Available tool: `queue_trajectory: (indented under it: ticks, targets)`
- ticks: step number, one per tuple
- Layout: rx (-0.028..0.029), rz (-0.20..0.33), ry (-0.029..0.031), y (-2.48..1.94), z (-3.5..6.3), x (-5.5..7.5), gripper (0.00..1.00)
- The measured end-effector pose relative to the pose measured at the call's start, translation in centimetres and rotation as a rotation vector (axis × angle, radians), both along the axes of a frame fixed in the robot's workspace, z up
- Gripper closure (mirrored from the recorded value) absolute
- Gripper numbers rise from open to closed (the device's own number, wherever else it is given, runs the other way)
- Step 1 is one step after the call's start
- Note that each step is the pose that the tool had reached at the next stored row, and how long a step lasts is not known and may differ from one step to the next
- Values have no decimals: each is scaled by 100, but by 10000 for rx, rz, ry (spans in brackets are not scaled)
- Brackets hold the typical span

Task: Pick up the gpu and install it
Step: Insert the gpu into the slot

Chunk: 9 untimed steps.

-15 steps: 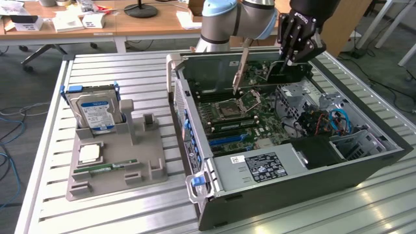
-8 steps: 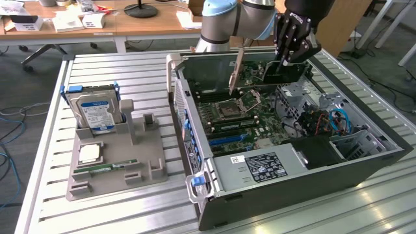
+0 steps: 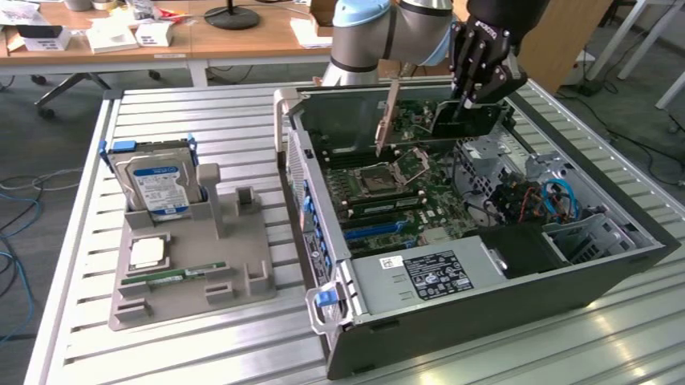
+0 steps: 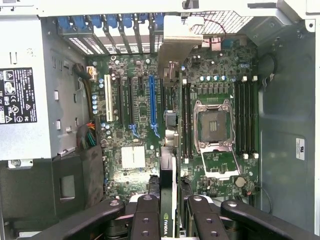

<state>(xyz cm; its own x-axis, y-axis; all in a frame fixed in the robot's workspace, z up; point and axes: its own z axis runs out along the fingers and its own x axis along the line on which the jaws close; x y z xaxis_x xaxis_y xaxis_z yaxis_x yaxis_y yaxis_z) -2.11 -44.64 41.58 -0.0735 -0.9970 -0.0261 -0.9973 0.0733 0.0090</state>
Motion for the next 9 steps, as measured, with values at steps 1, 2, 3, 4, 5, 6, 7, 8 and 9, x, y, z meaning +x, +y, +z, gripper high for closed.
queue_trajectory:
  ticks: [1,2,3,4,5,6,7,8,9]
  targets:
    - [0,0,0,0,0,0,74]
    - [-1,0,0,1,0,-1,74]
    - [0,-1,0,1,0,-2,74]
    - [0,0,0,1,-1,-2,74]
    - [0,-1,0,1,-1,-4,74]
    - [2,-1,-1,2,-5,-4,74]
    - [1,3,0,2,-9,-5,74]
    - [-1,6,0,2,-16,-7,74]
    - [0,11,0,1,-26,-8,74]
